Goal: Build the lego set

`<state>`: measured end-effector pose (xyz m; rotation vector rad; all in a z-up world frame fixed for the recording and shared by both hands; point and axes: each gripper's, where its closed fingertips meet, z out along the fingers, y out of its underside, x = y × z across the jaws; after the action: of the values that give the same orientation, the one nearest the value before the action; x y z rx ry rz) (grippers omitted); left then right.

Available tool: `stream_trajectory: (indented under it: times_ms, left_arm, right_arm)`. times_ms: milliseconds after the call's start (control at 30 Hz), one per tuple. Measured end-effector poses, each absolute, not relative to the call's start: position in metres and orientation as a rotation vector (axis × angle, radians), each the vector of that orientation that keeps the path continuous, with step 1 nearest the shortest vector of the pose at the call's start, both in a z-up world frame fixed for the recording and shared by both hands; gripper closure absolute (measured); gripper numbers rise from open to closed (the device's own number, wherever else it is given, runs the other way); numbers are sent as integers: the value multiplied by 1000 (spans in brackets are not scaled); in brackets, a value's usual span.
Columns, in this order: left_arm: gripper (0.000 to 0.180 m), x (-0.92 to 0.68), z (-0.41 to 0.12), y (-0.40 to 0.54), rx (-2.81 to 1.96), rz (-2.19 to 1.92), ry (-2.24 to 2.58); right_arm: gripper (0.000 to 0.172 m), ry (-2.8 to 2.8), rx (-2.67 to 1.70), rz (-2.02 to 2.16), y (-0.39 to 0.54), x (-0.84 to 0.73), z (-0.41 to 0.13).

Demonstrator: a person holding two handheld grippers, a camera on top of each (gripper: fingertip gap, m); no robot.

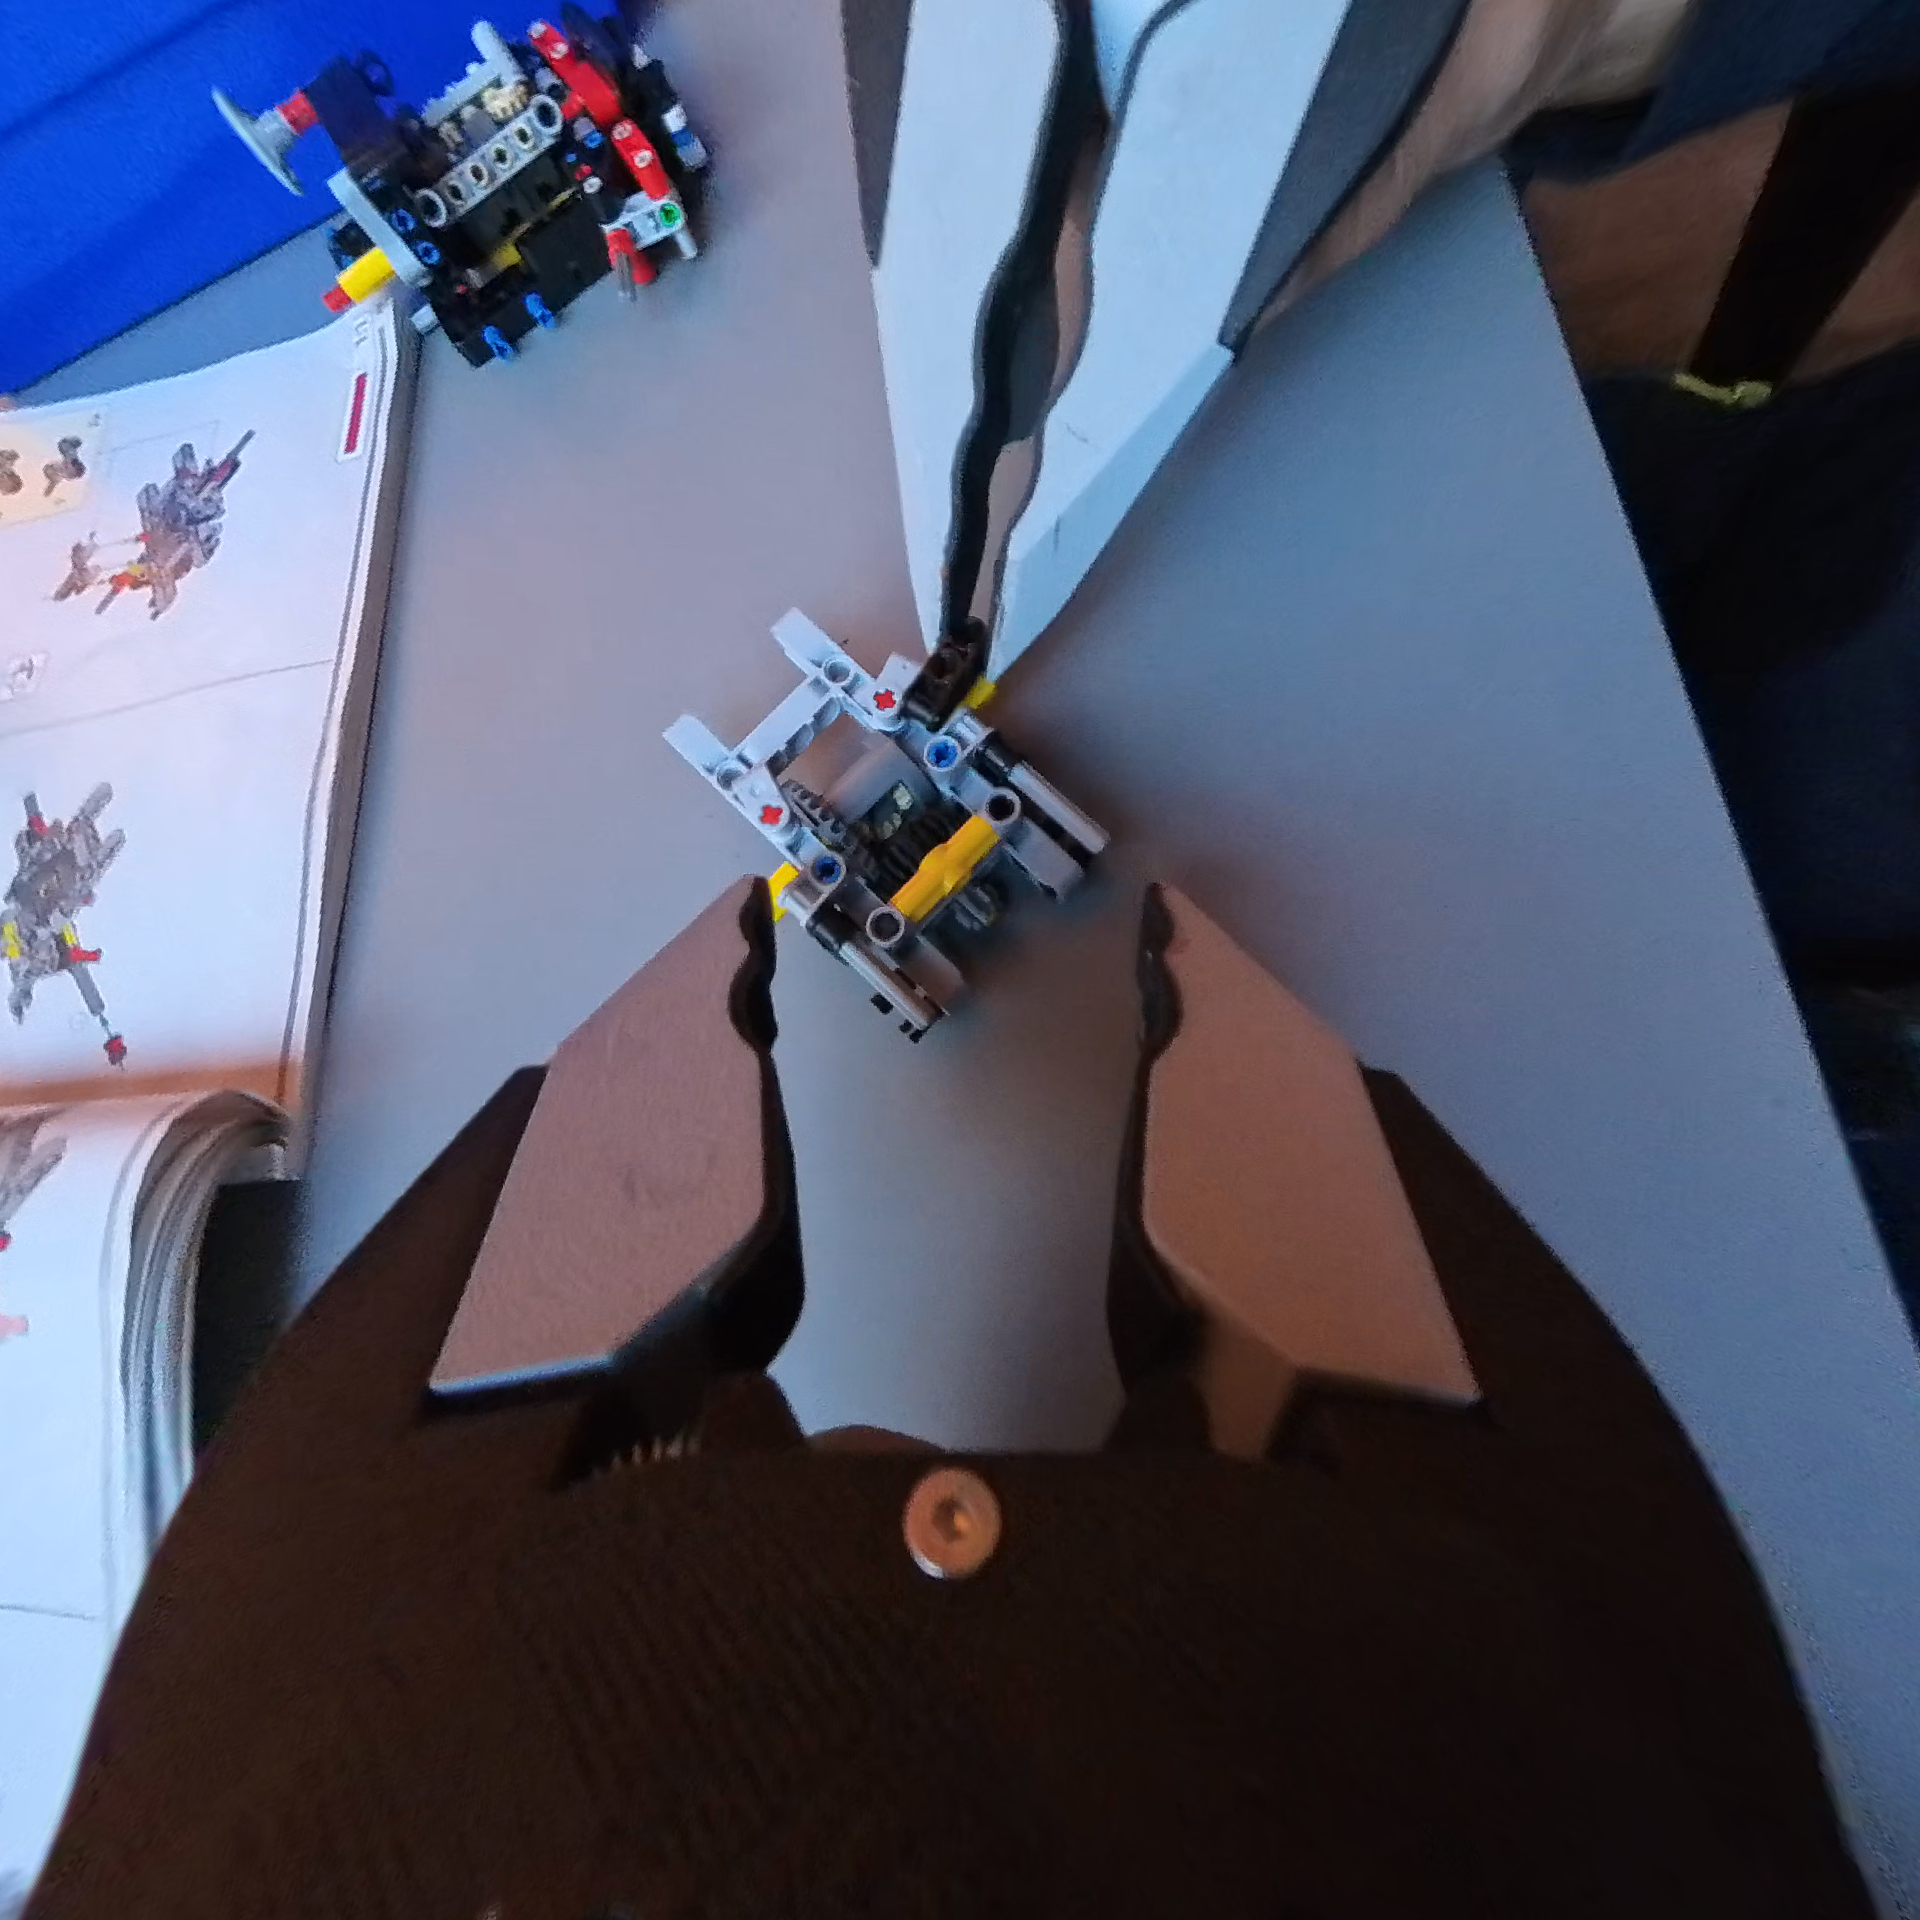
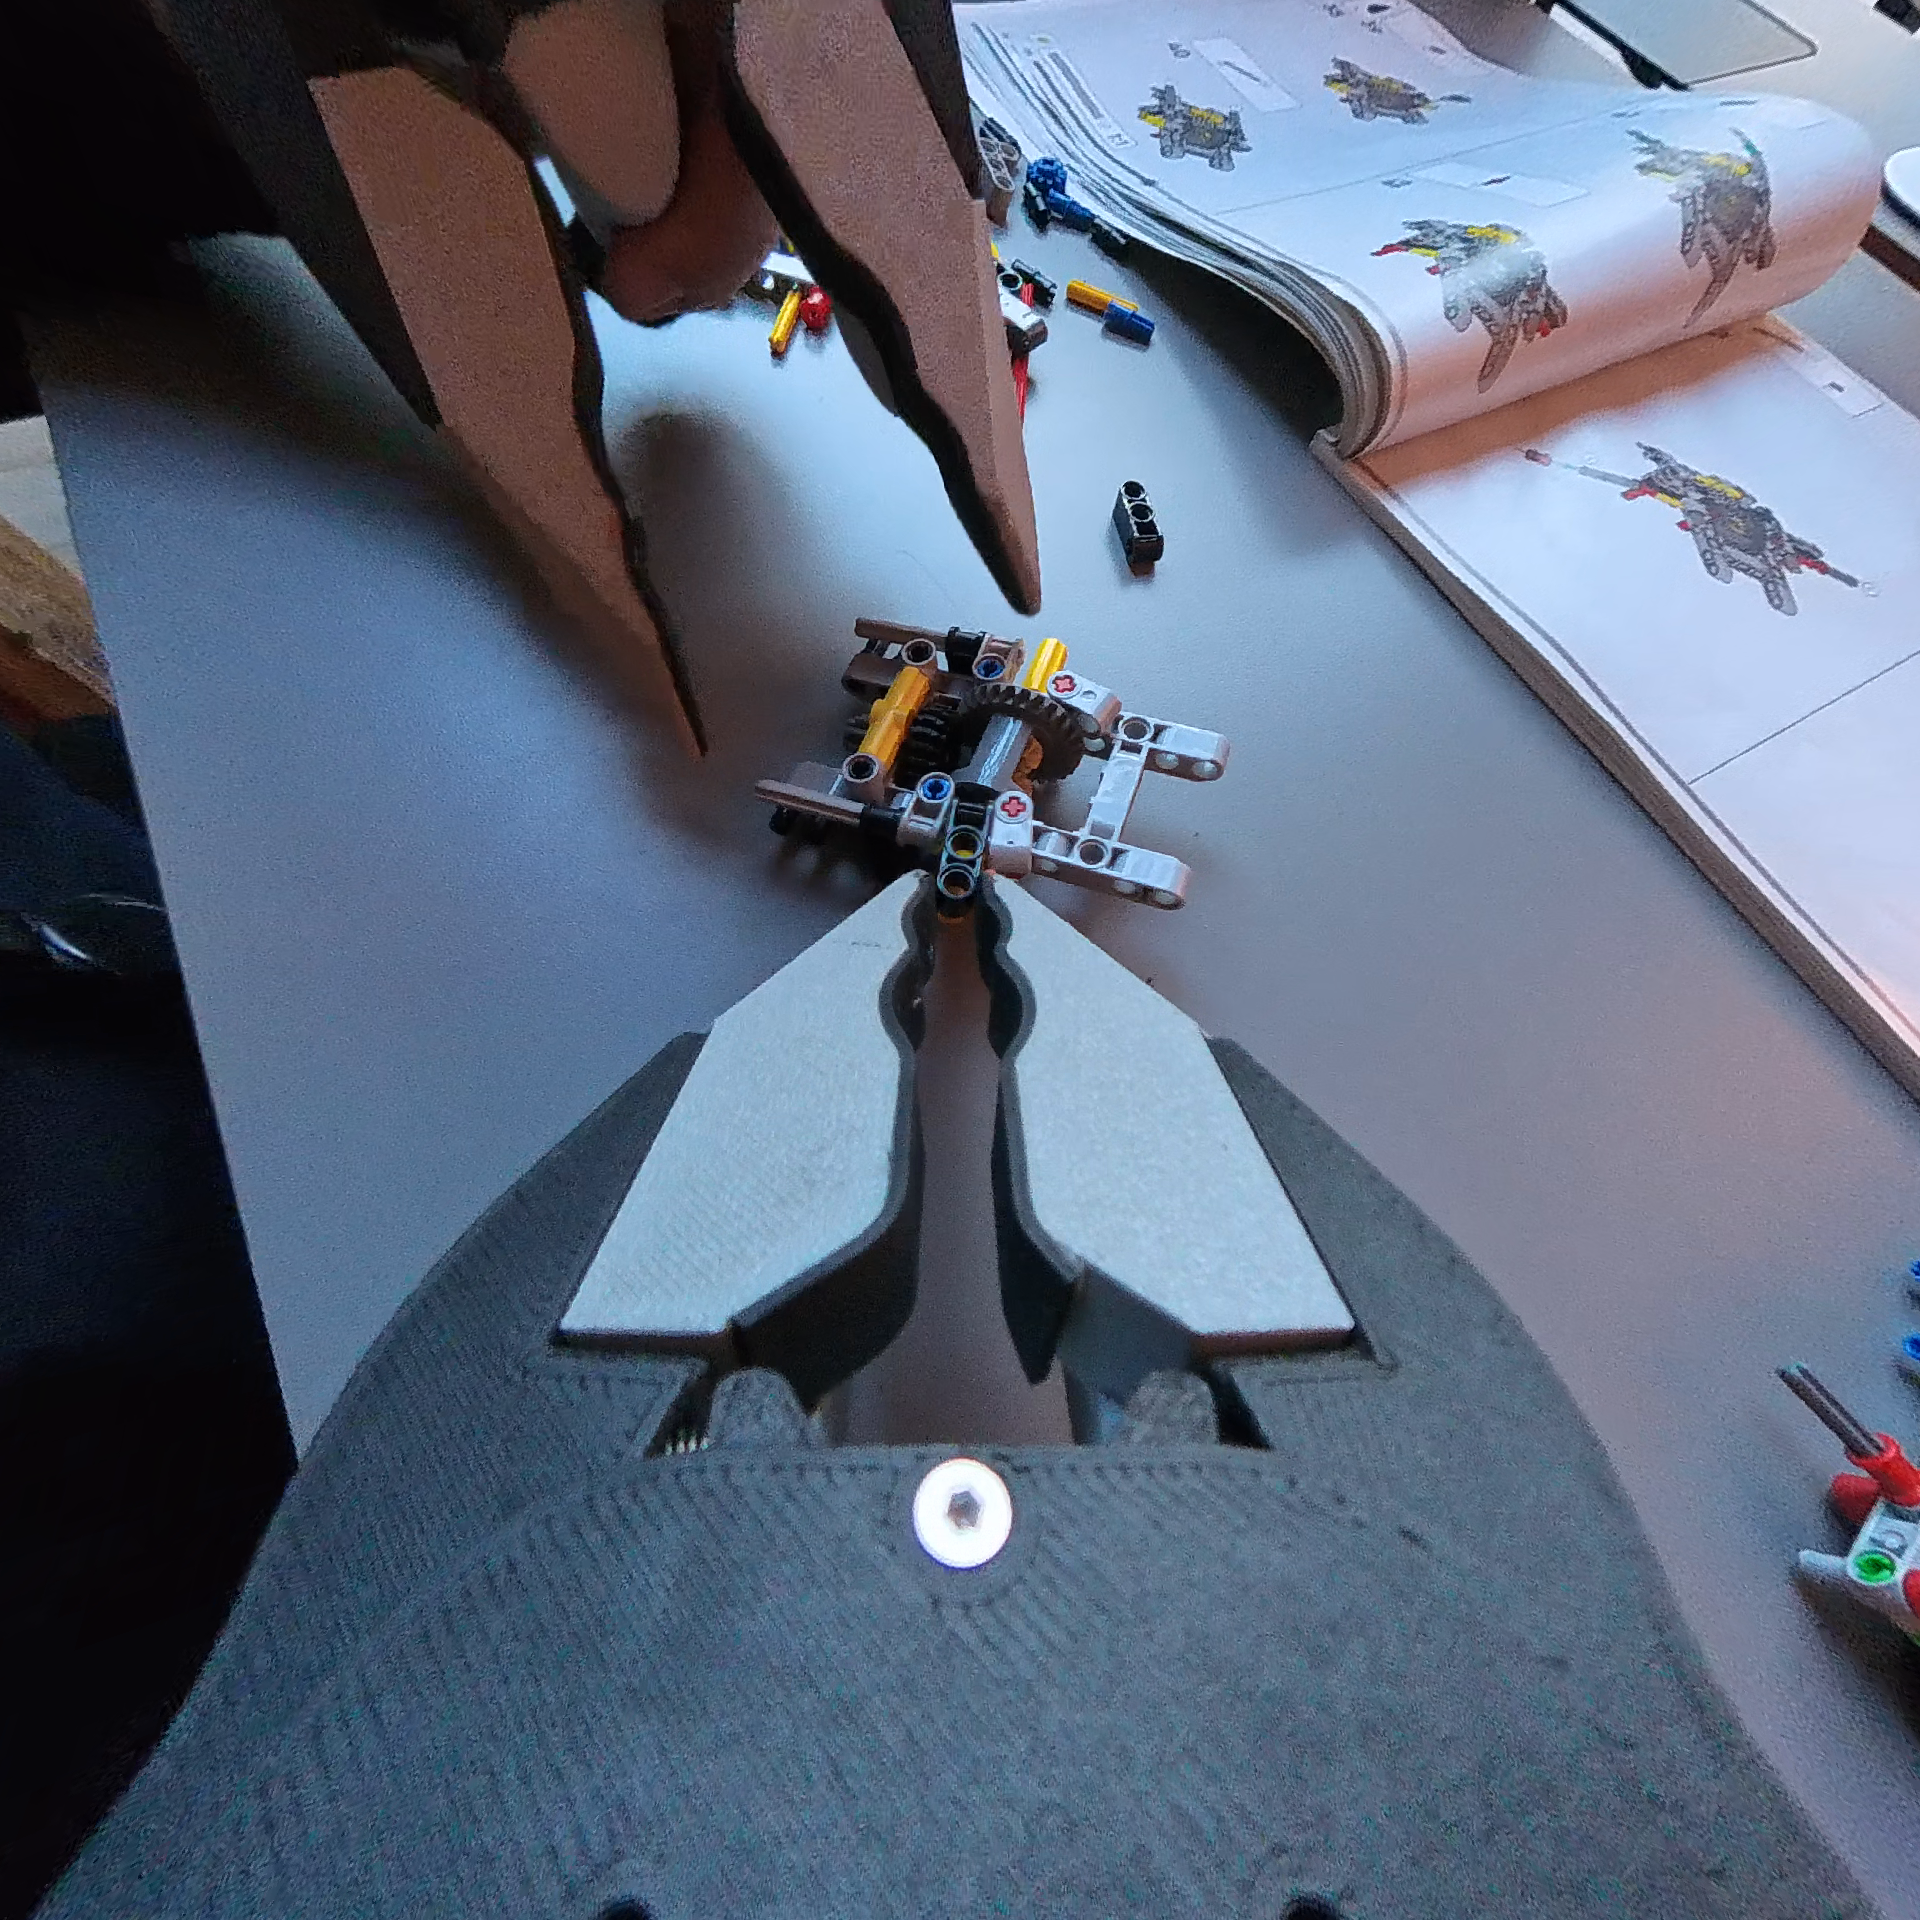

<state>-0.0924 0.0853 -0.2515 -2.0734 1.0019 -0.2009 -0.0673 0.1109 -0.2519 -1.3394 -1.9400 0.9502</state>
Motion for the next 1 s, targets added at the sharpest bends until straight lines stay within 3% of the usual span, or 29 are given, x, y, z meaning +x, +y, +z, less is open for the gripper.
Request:
stream_trajectory:
  times_ms: [433,667,1000]
  left_arm:
    - [106,-83,-261,94,-2032,-78,1274]
    - [121,-82,-259,102,-1999,-47,1300]
    - [121,-77,-255,94,-1994,-66,1378]
  right_arm:
    - [167,-1959,-1290,874,114,-66,-255]
    - [167,-1967,-1280,896,117,-67,-254]
    - [167,-1985,-1263,877,114,-64,-256]
